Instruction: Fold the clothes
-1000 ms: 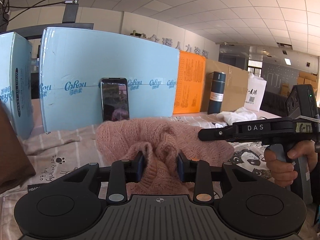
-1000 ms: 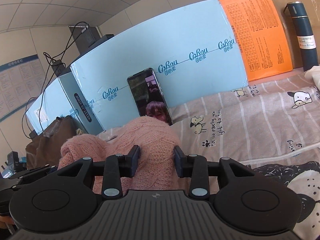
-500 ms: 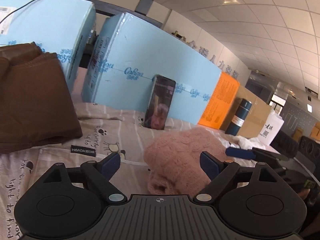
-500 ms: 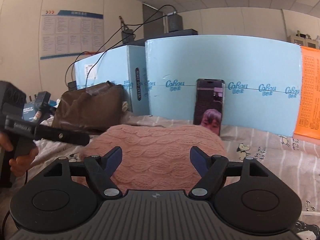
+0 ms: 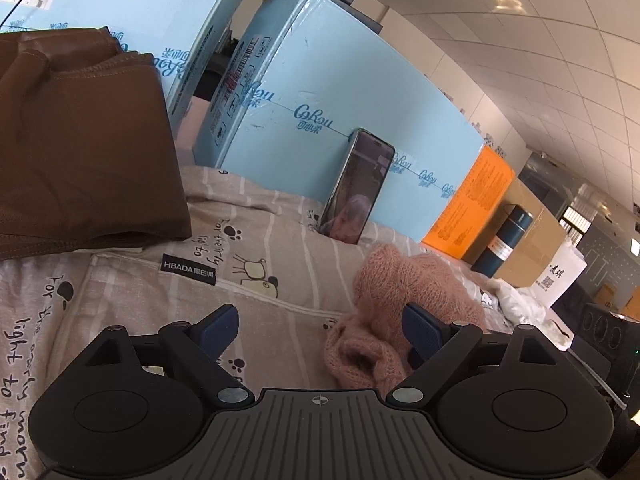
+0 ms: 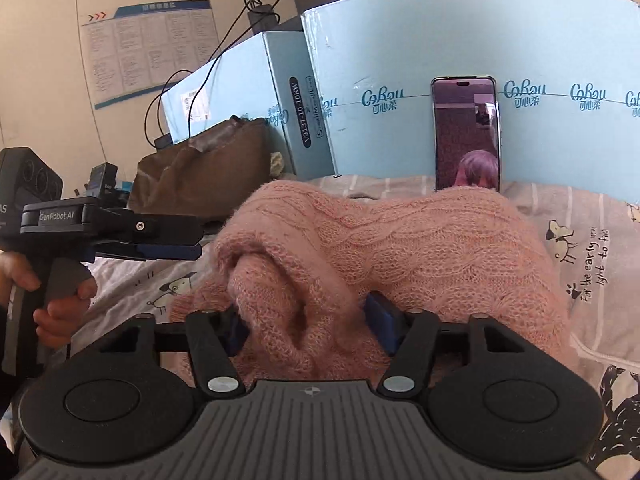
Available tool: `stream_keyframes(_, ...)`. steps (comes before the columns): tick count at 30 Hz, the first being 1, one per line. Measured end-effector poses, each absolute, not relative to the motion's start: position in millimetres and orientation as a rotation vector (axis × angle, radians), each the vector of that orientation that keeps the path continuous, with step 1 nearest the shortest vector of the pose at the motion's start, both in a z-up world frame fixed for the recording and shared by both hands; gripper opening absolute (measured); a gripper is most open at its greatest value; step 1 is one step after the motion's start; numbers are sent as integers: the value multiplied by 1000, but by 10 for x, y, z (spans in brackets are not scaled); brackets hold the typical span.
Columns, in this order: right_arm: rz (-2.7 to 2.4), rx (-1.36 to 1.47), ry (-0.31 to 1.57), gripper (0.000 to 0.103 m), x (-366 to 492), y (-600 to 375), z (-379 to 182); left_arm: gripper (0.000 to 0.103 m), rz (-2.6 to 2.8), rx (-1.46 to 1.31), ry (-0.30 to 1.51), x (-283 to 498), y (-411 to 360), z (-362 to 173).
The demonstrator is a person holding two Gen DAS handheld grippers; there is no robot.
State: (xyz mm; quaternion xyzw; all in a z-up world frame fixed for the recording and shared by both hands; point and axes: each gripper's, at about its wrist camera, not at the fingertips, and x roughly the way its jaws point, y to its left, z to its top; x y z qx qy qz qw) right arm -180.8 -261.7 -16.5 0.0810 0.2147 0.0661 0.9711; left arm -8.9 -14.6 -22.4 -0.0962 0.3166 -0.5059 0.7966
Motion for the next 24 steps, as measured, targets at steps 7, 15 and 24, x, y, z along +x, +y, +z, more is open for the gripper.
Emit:
stream_keyframes(7, 102, 254, 298, 19, -2018, -2855, -1, 91, -1115, -208, 746, -124, -388, -325)
stream_keyframes(15, -34, 269, 130, 19, -2296, -3159, 213, 39, -1239, 95, 712, -522, -915, -472)
stream_keyframes(24, -348, 223, -29, 19, -2543, -3518, 309, 20, -1128, 49, 530, -225, -813, -167)
